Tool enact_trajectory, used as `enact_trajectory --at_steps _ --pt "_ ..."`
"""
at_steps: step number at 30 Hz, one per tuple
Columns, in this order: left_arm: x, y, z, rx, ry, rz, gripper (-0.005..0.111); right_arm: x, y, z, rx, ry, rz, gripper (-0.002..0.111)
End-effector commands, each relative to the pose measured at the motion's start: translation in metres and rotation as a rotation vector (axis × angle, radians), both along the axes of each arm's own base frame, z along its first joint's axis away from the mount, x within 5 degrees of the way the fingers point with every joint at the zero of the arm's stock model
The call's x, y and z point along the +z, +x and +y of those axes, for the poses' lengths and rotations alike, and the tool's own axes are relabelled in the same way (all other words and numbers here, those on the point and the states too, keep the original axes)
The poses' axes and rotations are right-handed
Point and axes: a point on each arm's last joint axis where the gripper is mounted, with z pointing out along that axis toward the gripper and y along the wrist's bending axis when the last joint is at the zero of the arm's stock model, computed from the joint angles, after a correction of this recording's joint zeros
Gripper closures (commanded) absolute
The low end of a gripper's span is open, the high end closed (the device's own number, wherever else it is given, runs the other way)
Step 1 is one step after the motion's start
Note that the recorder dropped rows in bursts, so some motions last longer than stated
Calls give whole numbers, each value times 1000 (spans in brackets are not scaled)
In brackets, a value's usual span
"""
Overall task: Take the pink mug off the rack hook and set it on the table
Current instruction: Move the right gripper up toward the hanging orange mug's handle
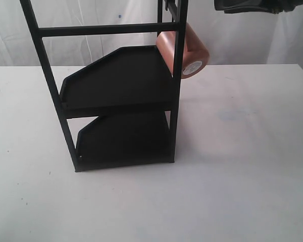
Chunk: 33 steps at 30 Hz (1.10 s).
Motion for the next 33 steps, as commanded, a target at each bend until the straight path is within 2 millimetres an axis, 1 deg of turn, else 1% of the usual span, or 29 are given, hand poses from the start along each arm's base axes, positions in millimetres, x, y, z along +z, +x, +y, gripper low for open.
enact_trajectory --at_steps 1,3,7,10,15,22,28,31,33 --pt "-1 0 0 0 0 -1 107 -15 14 2 50 27 35 67" --pt "-1 0 0 0 0 -1 107 -27 26 3 66 56 45 67" --pt "-1 0 0 0 0 -1 107 -36 36 5 85 94 25 68" --pt "-1 0 0 0 0 -1 107 -40 43 5 98 87 7 68" --pt "-1 0 0 0 0 -1 107 -40 53 6 113 114 2 68" --pt "-1 0 0 0 0 -1 107 -40 63 8 156 141 -51 68" --pt "-1 0 0 0 0 -1 107 -53 77 7 149 137 -6 68" --pt "-1 0 0 0 0 -1 107 -61 81 7 148 139 12 68" --pt "-1 0 0 0 0 -1 107 -62 82 7 147 144 15 68"
